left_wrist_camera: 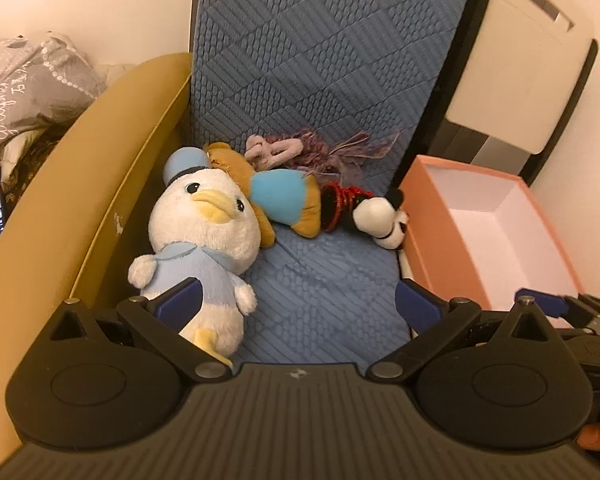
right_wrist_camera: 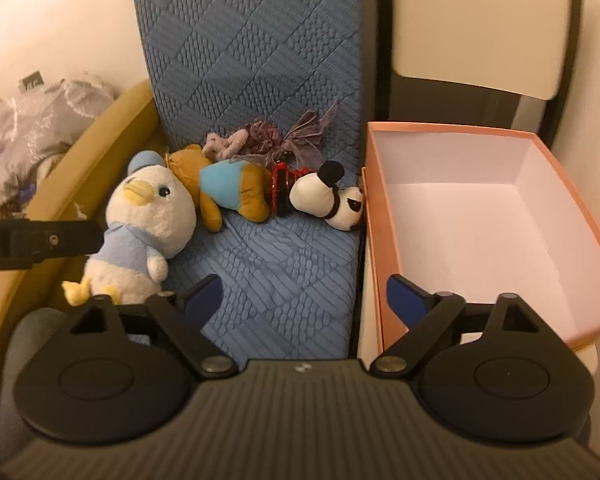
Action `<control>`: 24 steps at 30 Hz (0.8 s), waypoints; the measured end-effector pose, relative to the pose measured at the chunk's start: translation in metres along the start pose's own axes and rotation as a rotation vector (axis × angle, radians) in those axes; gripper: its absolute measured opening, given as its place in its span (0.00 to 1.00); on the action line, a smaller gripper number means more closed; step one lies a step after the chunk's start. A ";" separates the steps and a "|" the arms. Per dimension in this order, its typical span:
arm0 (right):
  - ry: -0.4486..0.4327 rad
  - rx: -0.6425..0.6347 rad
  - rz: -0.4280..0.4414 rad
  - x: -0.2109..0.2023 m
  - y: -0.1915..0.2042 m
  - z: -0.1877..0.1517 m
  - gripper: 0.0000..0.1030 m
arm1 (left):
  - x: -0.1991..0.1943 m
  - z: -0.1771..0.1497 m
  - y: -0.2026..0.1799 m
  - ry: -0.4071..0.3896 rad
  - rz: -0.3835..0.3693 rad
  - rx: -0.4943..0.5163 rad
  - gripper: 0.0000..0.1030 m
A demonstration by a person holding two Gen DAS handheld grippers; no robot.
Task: Organize objects
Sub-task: 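Move the left tool toward the white duck plush while the right tool approaches the panda plush, then close the left tool on the white duck plush while the right tool grasps the black-and-white panda plush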
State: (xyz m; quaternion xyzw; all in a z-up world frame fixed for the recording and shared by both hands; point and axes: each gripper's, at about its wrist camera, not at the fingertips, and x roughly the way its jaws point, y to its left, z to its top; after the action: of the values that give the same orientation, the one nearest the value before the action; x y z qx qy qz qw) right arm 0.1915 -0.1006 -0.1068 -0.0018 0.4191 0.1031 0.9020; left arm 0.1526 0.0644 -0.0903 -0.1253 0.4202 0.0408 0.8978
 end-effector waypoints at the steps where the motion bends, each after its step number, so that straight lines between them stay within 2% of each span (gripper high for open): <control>1: 0.006 -0.014 0.000 0.008 0.001 0.003 0.81 | 0.008 0.002 0.002 0.006 0.003 0.002 1.00; 5: 0.022 -0.069 -0.008 0.044 0.009 0.012 0.74 | 0.040 0.010 0.014 0.034 0.043 0.011 1.00; 11: 0.021 -0.182 -0.034 0.097 0.023 0.024 0.71 | 0.086 0.017 0.034 0.071 0.136 0.050 1.00; 19: 0.026 -0.296 -0.138 0.173 0.028 0.039 0.69 | 0.137 0.021 0.055 0.140 0.240 0.128 1.00; 24: 0.012 -0.413 -0.231 0.208 0.029 0.039 0.69 | 0.153 0.019 0.066 0.170 0.251 0.138 1.00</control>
State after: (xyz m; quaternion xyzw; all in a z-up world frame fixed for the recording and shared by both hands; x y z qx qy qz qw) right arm 0.3456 -0.0301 -0.2362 -0.2349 0.3913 0.0826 0.8859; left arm 0.2537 0.1283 -0.2078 -0.0128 0.5087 0.1128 0.8534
